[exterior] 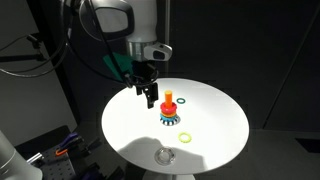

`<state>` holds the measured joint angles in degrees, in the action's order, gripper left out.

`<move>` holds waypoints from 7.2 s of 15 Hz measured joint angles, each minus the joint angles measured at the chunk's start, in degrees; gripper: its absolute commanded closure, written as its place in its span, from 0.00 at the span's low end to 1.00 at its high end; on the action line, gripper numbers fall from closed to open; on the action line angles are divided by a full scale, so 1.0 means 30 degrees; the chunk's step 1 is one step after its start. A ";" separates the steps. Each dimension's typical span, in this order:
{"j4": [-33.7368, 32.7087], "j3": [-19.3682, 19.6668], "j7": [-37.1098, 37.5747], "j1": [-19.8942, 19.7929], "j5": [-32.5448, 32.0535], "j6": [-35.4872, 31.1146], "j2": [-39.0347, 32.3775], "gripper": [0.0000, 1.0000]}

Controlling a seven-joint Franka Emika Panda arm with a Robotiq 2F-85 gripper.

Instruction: Put the clear ring on the wooden stand.

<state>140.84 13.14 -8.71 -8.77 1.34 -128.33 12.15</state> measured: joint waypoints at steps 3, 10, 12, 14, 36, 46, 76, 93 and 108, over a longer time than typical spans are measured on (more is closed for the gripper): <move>0.0041 0.0222 0.0002 -0.0504 -0.0001 -0.1028 -0.0776 0.00; 0.0051 0.0487 0.0001 -0.1119 -0.0002 -0.3729 -0.3610 0.00; 0.0038 0.0487 0.0001 -0.1139 -0.0002 -0.4543 -0.4503 0.00; 0.0025 0.0481 0.0001 -0.1139 0.0001 -0.5558 -0.5426 0.00; -0.3162 -0.0387 0.0987 -0.1209 0.0587 -0.9483 -1.2929 0.00; -0.3637 -0.1232 0.1468 -0.1673 0.0936 -1.0629 -1.4104 0.00; -0.3610 -0.1528 0.1468 -0.2522 0.1378 -1.0464 -1.3847 0.00; -0.3489 -0.1490 0.1485 -0.2598 0.1378 -1.0404 -1.3967 0.00; -0.3475 -0.1007 0.1542 -0.2597 0.1378 -0.9586 -1.3878 0.00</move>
<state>130.42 10.12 -4.09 -16.56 5.47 -157.09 -29.48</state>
